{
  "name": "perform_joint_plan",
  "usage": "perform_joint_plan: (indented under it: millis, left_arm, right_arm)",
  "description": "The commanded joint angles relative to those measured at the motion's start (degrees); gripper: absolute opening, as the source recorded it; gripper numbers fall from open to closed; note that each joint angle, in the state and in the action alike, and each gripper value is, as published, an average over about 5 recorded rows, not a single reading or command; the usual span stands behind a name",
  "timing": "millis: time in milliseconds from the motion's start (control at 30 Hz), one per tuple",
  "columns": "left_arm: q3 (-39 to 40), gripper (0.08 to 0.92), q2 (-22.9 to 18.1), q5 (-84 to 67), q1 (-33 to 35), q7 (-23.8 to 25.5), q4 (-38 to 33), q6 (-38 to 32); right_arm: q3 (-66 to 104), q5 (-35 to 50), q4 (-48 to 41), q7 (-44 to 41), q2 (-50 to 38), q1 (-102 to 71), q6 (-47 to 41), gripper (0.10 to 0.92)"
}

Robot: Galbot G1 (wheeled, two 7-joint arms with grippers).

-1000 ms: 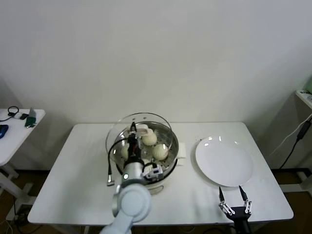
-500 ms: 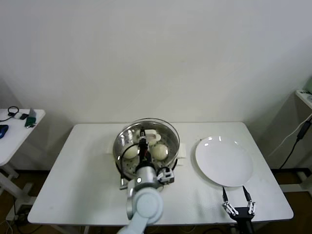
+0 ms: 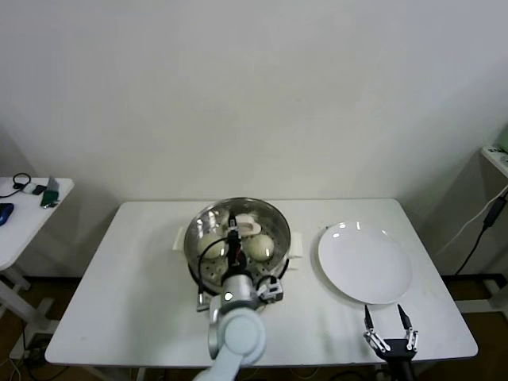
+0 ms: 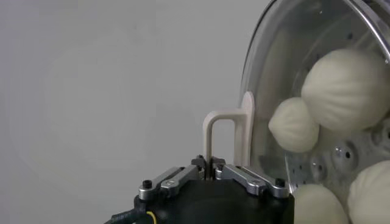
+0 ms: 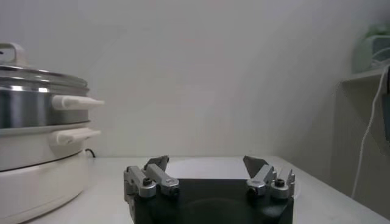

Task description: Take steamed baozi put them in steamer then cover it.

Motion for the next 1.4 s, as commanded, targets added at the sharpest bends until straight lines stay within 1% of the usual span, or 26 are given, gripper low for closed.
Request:
perform_joint_plan:
  millis: [33, 833, 933, 1133, 1400]
  left_arm:
    - [0.11, 0.138, -0.09, -0.52, 0.06, -0.57, 0.67, 0.04]
    - [-1.07, 0.141, 1.07, -1.97, -0.06, -2.35, 1.49, -0.83]
    - [-0.81, 0.184, 1.54, -2.66, -0.17, -2.06, 0.73, -0.85]
    - [0.13, 0.351, 3.58, -5.31, -0.23, -0.28, -2.42, -0.47]
    - [0.55, 0.585, 8.50, -13.31, 1.13, 0.30, -7.21, 0.33]
  right_arm:
    - [0.32, 0.17, 0.06, 0.04, -0.02, -0.02, 0.06, 0.823]
    - [0.72, 0.08, 0.22, -0.10, 0.41, -0.12, -0.10, 0.823]
    - [0.71, 0.06, 0.07, -0.23, 0.42, -0.04, -0.22, 0.823]
    - [0.53, 0.47, -0.12, -0.52, 0.45, 0.30, -0.46, 0.823]
    - [-0.26, 0.42, -0.19, 0.28, 1.17, 1.23, -0.69, 0.823]
